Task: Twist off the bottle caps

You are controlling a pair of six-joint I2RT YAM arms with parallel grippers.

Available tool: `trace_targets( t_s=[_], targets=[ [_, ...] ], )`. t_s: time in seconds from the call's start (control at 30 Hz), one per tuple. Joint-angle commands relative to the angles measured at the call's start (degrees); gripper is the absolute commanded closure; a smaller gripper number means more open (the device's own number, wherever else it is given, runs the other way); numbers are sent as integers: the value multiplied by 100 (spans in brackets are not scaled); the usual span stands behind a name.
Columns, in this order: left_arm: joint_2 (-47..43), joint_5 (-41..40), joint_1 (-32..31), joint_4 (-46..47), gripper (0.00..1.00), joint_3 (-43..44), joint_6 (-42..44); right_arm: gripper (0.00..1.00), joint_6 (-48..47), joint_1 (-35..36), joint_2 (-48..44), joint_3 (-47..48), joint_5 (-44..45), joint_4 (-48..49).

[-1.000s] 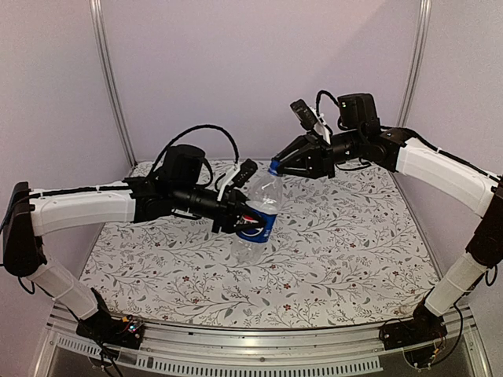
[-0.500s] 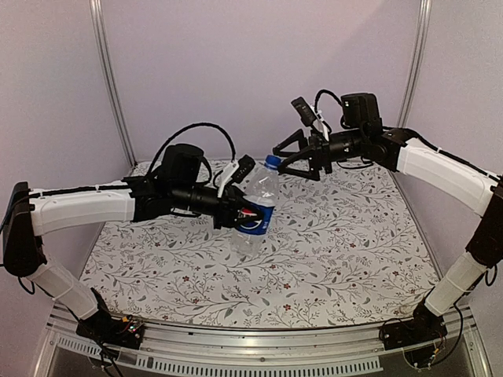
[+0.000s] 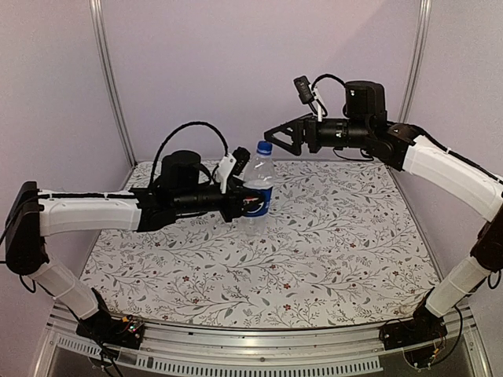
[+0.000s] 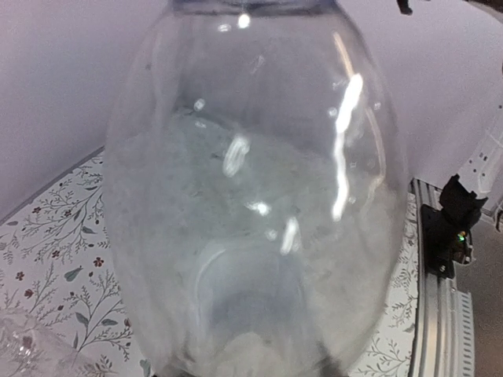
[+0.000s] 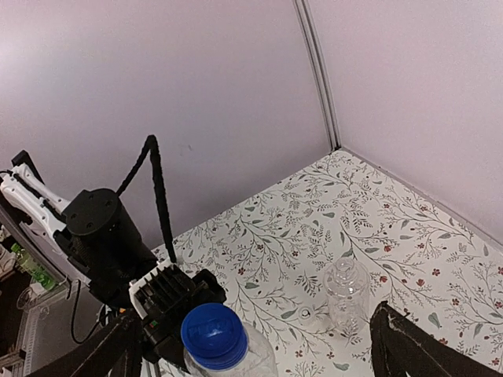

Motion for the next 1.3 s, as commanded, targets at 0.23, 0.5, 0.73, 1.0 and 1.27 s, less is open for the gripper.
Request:
trace_targets(
  t_s=[0.23,0.5,0.73,1.0,1.27],
  targets=[
    [533,-1800,-484,649,72,307,118,9,391,355,98,395,1204,83],
    [597,-2010,-579,656,72,344,151,17,258,457,232,402,1474,-174],
    [607,-2109,-590,695,72,334,185,24,122,576,349,389,1553,-358],
    [618,-2099,-585,712,72,343,172,37,81,621,386,371,1492,-448],
    [577,-2118,-580,704,72,318,174,58,36,630,395,354,1335,-437]
  ],
)
